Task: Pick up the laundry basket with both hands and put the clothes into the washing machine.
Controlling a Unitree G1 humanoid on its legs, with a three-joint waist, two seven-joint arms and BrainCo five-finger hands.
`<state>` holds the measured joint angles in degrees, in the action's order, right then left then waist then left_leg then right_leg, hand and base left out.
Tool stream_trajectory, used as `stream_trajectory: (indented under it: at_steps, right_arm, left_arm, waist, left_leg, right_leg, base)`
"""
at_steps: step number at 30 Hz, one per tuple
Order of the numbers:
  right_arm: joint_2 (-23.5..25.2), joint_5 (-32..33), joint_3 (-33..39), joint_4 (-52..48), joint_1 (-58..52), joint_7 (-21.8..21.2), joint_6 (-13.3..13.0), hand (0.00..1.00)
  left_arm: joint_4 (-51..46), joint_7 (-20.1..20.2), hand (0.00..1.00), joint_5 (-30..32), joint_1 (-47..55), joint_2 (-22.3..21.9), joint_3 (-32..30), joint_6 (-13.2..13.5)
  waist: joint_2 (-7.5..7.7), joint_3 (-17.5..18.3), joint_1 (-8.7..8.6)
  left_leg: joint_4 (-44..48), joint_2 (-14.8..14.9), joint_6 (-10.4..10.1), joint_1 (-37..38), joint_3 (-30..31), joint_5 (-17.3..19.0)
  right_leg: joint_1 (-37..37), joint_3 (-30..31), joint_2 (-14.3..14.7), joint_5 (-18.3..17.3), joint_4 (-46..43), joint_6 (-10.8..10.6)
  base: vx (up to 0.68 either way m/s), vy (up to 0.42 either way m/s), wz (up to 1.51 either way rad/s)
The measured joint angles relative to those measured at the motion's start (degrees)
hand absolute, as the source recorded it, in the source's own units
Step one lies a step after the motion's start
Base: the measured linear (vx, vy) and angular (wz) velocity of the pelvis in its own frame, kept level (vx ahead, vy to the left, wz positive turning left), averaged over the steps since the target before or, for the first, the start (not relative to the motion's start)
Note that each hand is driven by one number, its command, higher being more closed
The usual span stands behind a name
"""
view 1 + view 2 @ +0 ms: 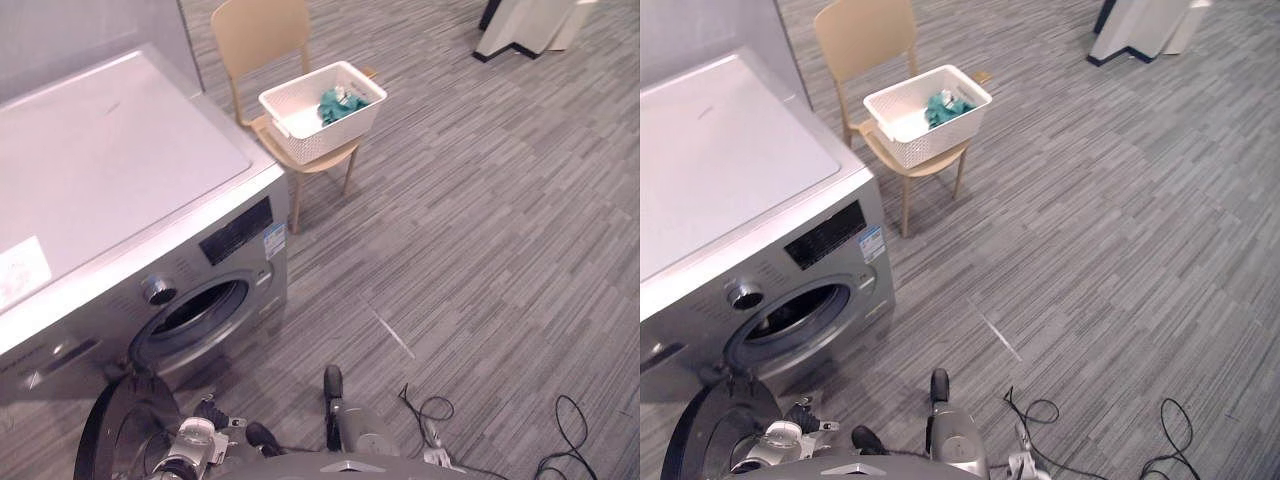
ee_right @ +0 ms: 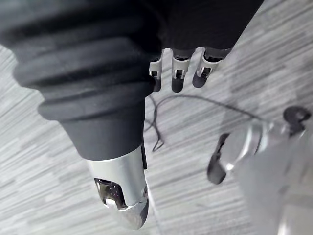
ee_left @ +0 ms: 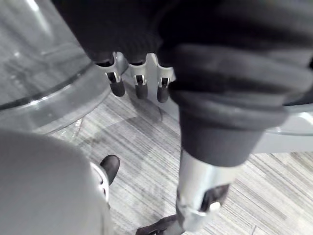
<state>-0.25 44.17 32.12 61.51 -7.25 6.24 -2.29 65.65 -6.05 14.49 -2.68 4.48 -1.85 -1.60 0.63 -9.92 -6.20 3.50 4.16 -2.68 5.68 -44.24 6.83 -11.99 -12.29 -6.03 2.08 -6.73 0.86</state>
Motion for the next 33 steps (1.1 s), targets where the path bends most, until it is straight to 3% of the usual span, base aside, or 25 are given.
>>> stream_trajectory:
  at_steps: [2,4,8,9,10,12,13,15,16,17,19,21,22,23,24,25,26,27,28,29,30,32,33]
  right_arm:
    - [0.2,-1.9,0.2,1.4,-0.7,0.1,0.9,0.0]
    - [0.1,-2.0,0.2,2.7,-0.6,0.1,1.4,0.0]
    - [0.1,-1.6,-0.6,2.5,0.7,0.0,1.4,0.0]
    - [-0.8,-1.7,-3.2,2.3,1.5,-0.2,1.3,0.0]
    - [-1.3,-1.7,-4.2,2.3,1.8,-0.3,1.3,0.0]
    - [-2.6,-1.0,-7.4,0.5,4.2,-0.7,0.7,0.0]
    - [-2.6,-0.8,-8.0,-0.3,4.8,-0.7,0.4,0.0]
    - [-3.7,-1.2,-11.1,-2.6,7.4,-0.6,-0.5,0.0]
    - [-5.2,-2.0,-14.0,-2.8,10.2,-0.6,-0.7,0.0]
    - [-5.8,-2.7,-14.7,-2.6,11.8,-0.8,-1.1,0.0]
    - [-6.4,-4.1,-15.8,-2.3,18.2,-1.5,-2.1,0.0]
    - [-6.3,-4.2,-16.2,-2.3,20.1,-2.2,-2.6,0.0]
    - [-6.2,-4.3,-16.3,-2.0,21.1,-2.3,-2.7,0.0]
    - [-5.8,-5.9,-17.0,-2.0,21.5,-2.4,-2.5,0.0]
    - [-4.5,-7.2,-18.3,-2.0,21.1,-2.5,-2.4,0.0]
    - [-3.7,-8.3,-18.8,-2.0,20.6,-2.5,-2.4,0.0]
    - [-2.1,-9.6,-19.9,-2.3,17.9,-2.7,-2.2,0.0]
    - [-1.6,-10.5,-20.2,-2.4,16.7,-3.1,-2.1,0.0]
    - [-0.8,-11.1,-20.1,-2.6,14.7,-3.9,-1.7,0.0]
    - [-0.1,-12.6,-20.1,-2.9,11.9,-4.9,-0.9,0.0]
    - [-0.4,-13.8,-19.8,-4.9,9.0,-5.1,-0.3,0.0]
    - [-1.9,-15.2,-16.6,-5.9,7.3,-6.1,-0.1,0.0]
    - [-1.9,-15.3,-13.1,-5.8,6.2,-6.2,0.0,0.0]
  left_arm:
    - [-0.2,0.1,0.0,-0.2,0.0,0.0,-0.6,0.0]
    - [-0.2,0.3,0.0,-0.4,0.0,-0.2,-1.6,-0.1]
    - [-0.2,0.5,0.0,-1.9,-0.8,0.1,-4.4,0.0]
    - [-0.4,0.5,0.0,-3.1,-0.6,0.3,-5.4,0.0]
    - [-0.8,0.5,0.0,-3.4,-0.6,0.2,-6.2,-0.1]
    - [-3.2,0.2,0.0,-6.1,-0.3,-0.1,-7.9,-0.1]
    - [-3.7,0.1,0.0,-6.6,-0.2,-0.3,-8.0,-0.1]
    - [-4.7,0.2,0.0,-7.7,0.6,-1.2,-8.3,0.0]
    - [-5.2,0.5,0.0,-8.4,1.3,-1.9,-8.2,0.3]
    - [-6.2,0.4,0.0,-8.9,1.5,-2.2,-8.4,0.6]
    - [-7.1,0.5,0.0,-8.8,2.1,-2.6,-9.5,1.7]
    - [-6.9,0.5,0.0,-8.7,2.5,-3.3,-12.0,1.7]
    - [-6.2,0.8,0.0,-8.8,3.3,-3.6,-13.2,1.7]
    - [-3.8,1.9,0.0,-8.8,5.5,-3.6,-14.5,1.5]
    - [-2.5,2.5,0.0,-8.8,7.4,-3.8,-15.9,0.8]
    - [-2.2,2.8,0.0,-8.8,8.3,-4.1,-16.8,0.2]
    - [-1.7,2.7,0.0,-8.7,11.1,-3.8,-18.2,-0.7]
    - [-1.6,2.8,0.0,-8.7,11.6,-3.3,-17.8,-0.9]
    - [-1.7,2.7,0.0,-8.7,11.5,-3.0,-16.9,-1.4]
    - [-0.7,2.6,0.0,-9.4,11.9,-1.8,-16.6,-4.5]
    - [-0.7,2.5,0.0,-9.5,13.6,-1.6,-15.5,-5.2]
    - [-0.7,1.2,0.0,-10.0,14.3,-1.3,-14.7,-6.1]
    - [-1.1,0.8,0.0,-10.0,14.1,-1.2,-13.3,-6.1]
  waist:
    - [-0.48,0.0,0.03]
    - [-1.0,0.1,-0.1]
    - [-0.69,0.3,0.06]
    - [-0.96,0.6,0.05]
    - [-1.19,0.7,0.09]
    - [-2.43,0.2,1.64]
    - [-2.4,0.1,1.98]
    - [-2.12,-0.1,3.4]
    - [-2.33,-0.1,4.78]
    - [-2.73,-0.2,5.68]
    - [-4.45,-1.1,8.46]
    - [-5.48,-1.4,9.31]
    - [-6.37,-0.8,9.98]
    - [-7.3,-0.3,11.2]
    - [-7.31,0.3,11.59]
    - [-6.15,0.6,12.06]
    - [-4.26,1.9,12.55]
    - [-3.88,2.1,12.48]
    - [-2.96,2.1,12.29]
    - [-1.59,1.7,11.48]
    - [-1.24,1.5,10.67]
    - [-1.78,1.5,9.01]
    - [-1.89,1.4,8.62]
  left_leg:
    - [0.9,1.4,-1.1,0.3,-1.2,0.7]
    - [2.4,3.3,-2.1,0.3,-1.2,1.2]
    - [9.1,8.3,-5.8,2.3,0.5,3.8]
    - [18.0,12.9,-5.1,0.9,2.9,5.6]
    - [23.0,15.3,-4.1,-0.6,4.1,5.9]
    - [42.0,23.9,6.0,-8.4,11.3,2.6]
    - [45.1,24.0,5.6,-10.3,14.3,3.0]
    - [49.5,18.0,1.7,-15.0,22.8,5.6]
    - [49.6,11.6,-0.8,-18.0,28.0,7.2]
    - [48.7,8.8,-1.1,-19.3,29.6,7.8]
    - [36.1,1.2,0.4,-23.2,30.1,8.4]
    - [28.6,-1.4,0.9,-24.7,31.4,6.9]
    - [21.4,-3.5,0.4,-25.2,35.0,4.2]
    - [18.3,-5.6,2.7,-24.5,39.8,-1.4]
    - [19.1,-6.6,6.0,-23.0,39.8,-1.8]
    - [19.4,-6.9,6.2,-21.8,37.7,-0.3]
    - [19.1,-8.3,6.2,-19.3,36.0,2.6]
    - [18.8,-8.8,6.6,-17.9,36.0,3.6]
    - [17.9,-9.9,7.3,-15.4,36.2,4.3]
    - [16.7,-11.7,7.9,-11.7,37.1,4.6]
    - [16.2,-12.7,8.2,-8.3,39.1,5.2]
    - [15.3,-12.4,8.1,-4.6,43.6,5.3]
    - [13.3,-11.5,7.4,-2.3,46.4,5.8]
  right_leg:
    - [0.0,-5.0,-1.0,-1.4,-1.7,-0.3]
    - [0.2,-4.9,0.4,-2.3,-1.7,-1.0]
    - [-0.3,-5.7,1.1,-11.7,-12.9,0.5]
    - [1.2,-6.0,2.6,-14.0,-14.7,0.6]
    - [2.1,-6.1,3.6,-14.2,-14.1,0.9]
    - [7.2,-5.6,8.5,-13.6,-9.5,3.9]
    - [8.2,-5.4,9.1,-13.6,-8.7,4.2]
    - [10.5,-3.0,9.4,-13.8,-7.1,5.0]
    - [11.9,-0.9,9.4,-13.6,-5.2,5.1]
    - [12.6,0.0,9.5,-12.9,-4.0,5.0]
    - [17.1,4.6,10.2,-12.0,0.3,4.3]
    - [18.7,6.2,10.1,-12.2,1.5,4.1]
    - [19.3,7.6,10.1,-12.6,2.3,3.5]
    - [20.7,10.5,10.0,-15.0,1.6,2.4]
    - [21.2,12.1,9.0,-18.2,-1.4,1.8]
    - [21.0,13.3,7.8,-20.3,-4.7,1.1]
    - [16.9,12.6,5.5,-23.8,-16.8,-2.0]
    - [14.5,11.6,4.7,-23.6,-23.9,-2.7]
    - [10.4,11.1,3.2,-21.3,-35.3,-4.8]
    - [5.1,10.8,0.9,-16.1,-50.2,-6.2]
    - [1.3,10.7,-0.9,-14.6,-60.0,-6.3]
    - [-2.4,8.6,-3.1,-15.0,-62.0,-5.9]
    - [-4.5,7.7,-4.9,-15.6,-58.3,-5.2]
  base:
    - [0.12,-0.075,-0.3]
    - [0.12,-0.116,-0.22]
    - [0.16,-0.192,0.03]
    - [0.18,-0.27,0.0]
    - [0.27,-0.408,-0.14]
    - [0.25,-0.305,-0.28]
    - [0.25,-0.227,-0.27]
    - [0.24,-0.144,-0.44]
    - [0.3,-0.058,-0.73]
    - [0.25,-0.016,-1.1]
    - [0.35,0.034,-0.99]
    - [0.29,0.065,-0.55]
    - [0.32,0.115,-0.88]
    - [0.45,0.177,-1.0]
    - [0.44,0.164,-0.94]
    - [0.51,0.138,-0.79]
    - [0.41,0.084,-0.54]
    - [0.5,0.115,-0.28]
    - [0.48,0.111,0.29]
    - [0.58,0.085,0.66]
    - [0.47,0.022,0.81]
    - [0.43,-0.048,1.3]
    - [0.38,-0.089,1.42]
